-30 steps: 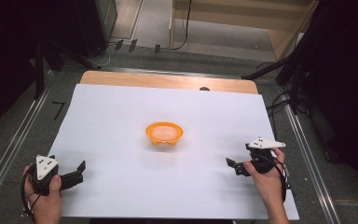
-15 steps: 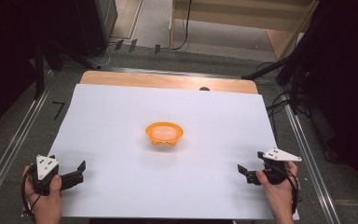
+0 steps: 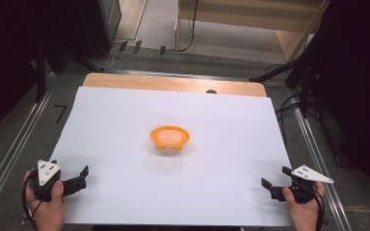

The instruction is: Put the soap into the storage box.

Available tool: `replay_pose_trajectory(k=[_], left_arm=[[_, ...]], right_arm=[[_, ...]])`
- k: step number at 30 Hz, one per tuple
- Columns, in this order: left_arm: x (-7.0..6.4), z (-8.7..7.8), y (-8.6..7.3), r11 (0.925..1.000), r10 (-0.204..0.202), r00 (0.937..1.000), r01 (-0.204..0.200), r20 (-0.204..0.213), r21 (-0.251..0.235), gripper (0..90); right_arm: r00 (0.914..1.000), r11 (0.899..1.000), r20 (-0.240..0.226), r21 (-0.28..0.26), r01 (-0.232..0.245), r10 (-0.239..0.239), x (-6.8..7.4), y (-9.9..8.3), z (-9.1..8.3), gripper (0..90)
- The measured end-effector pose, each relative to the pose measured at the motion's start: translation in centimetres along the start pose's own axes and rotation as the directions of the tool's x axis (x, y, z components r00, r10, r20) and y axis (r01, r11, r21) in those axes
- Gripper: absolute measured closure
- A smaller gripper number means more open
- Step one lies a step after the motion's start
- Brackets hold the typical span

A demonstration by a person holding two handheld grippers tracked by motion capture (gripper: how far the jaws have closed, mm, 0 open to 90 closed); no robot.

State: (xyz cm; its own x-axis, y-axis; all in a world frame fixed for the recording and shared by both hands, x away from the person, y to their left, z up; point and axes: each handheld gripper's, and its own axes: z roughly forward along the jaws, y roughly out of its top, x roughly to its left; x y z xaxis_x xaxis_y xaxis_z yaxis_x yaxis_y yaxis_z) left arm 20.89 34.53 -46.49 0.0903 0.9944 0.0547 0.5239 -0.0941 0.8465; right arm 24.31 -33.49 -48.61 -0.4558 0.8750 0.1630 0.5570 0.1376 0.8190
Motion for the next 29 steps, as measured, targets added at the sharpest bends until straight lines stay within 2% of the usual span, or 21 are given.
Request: replay_pose_trajectory(k=[7, 11, 17, 21, 26, 29], left_arm=[[0.0, 0.0, 0.0, 1.0000, -0.003, 1.0000, 0.003, 0.003, 0.001, 0.0], [0.0, 0.0, 0.0, 1.0000, -0.001, 1.0000, 0.001, 0.004, -0.001, 0.0], [0.0, 0.0, 0.0, 1.0000, -0.002, 1.0000, 0.002, 0.003, 0.003, 0.0], [0.1, 0.0, 0.0, 1.0000, -0.005, 1.0000, 0.005, 0.007, -0.001, 0.0], [0.1, 0.0, 0.0, 1.0000, -0.004, 1.0000, 0.004, 0.008, -0.001, 0.0], [0.1, 0.0, 0.0, 1.0000, -0.003, 0.9999, 0.003, 0.010, -0.001, 0.0]], right_arm=[[0.9994, 1.000, 0.034, -0.023, -0.010, 0.010, -0.8, -0.8, -1.3, 0.0], [0.9983, 0.998, 0.049, -0.058, -0.030, 0.033, -1.3, -1.4, -2.3, 0.0], [0.9979, 0.994, 0.060, -0.111, -0.017, 0.024, -1.5, -2.1, -3.1, 0.0], [0.9975, 0.995, 0.069, -0.095, 0.019, -0.012, -1.1, -2.2, -2.9, 0.0], [0.9979, 0.994, 0.064, -0.106, 0.019, -0.012, -1.1, -2.3, -3.0, 0.0], [0.9972, 0.995, 0.074, -0.093, 0.023, -0.016, -1.1, -2.3, -2.9, 0.0]])
